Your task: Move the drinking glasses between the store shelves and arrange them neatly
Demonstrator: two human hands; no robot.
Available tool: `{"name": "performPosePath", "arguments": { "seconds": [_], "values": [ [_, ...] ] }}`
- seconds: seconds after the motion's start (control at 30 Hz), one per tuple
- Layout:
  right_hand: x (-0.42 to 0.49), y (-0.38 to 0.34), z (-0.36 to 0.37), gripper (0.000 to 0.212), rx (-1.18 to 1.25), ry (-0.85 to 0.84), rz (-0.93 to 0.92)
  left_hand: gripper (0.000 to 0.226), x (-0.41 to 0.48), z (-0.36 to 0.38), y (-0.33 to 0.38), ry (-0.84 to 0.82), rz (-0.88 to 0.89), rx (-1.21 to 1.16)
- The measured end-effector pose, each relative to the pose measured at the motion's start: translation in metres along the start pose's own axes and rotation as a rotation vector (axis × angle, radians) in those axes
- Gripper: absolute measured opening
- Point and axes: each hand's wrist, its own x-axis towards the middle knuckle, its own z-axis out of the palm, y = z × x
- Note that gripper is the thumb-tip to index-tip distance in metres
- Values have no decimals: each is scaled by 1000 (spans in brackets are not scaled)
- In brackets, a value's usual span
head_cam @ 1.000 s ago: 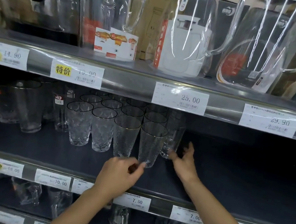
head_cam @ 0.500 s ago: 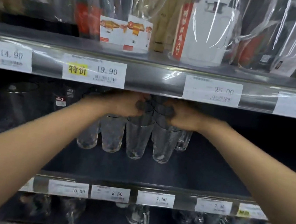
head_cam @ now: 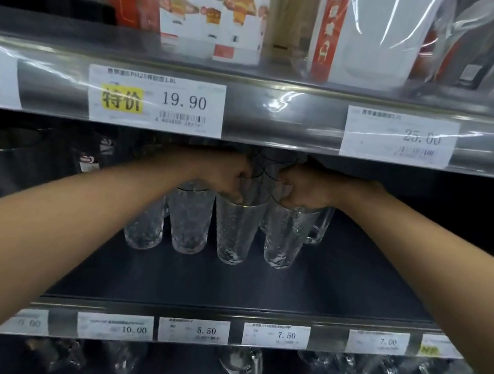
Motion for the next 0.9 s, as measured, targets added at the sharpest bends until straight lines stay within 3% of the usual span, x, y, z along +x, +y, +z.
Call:
{"name": "performPosePath", "arguments": {
  "seconds": [0.23, 0.37, 0.57, 0.7, 0.83, 0.9],
  "values": [
    [4, 8, 5, 28, 101, 17, -30, 20, 5, -2, 0, -26, 20, 25],
    [4, 10, 5, 14, 138, 36, -59, 23, 6, -4, -3, -32, 22, 1],
    [9, 13, 6, 11, 132, 48, -88, 24, 5, -6, -3, -55, 24, -16],
    [10, 14, 7, 15, 121, 56, -96, 19, 7, -4, -6, -52, 18, -4],
    [11, 13, 7, 34, 119, 54, -85, 22, 9, -1, -8, -37, -9, -37],
    [10, 13, 6, 31, 106, 51, -84, 20, 9, -1, -7, -40, -10, -41]
  ]
}}
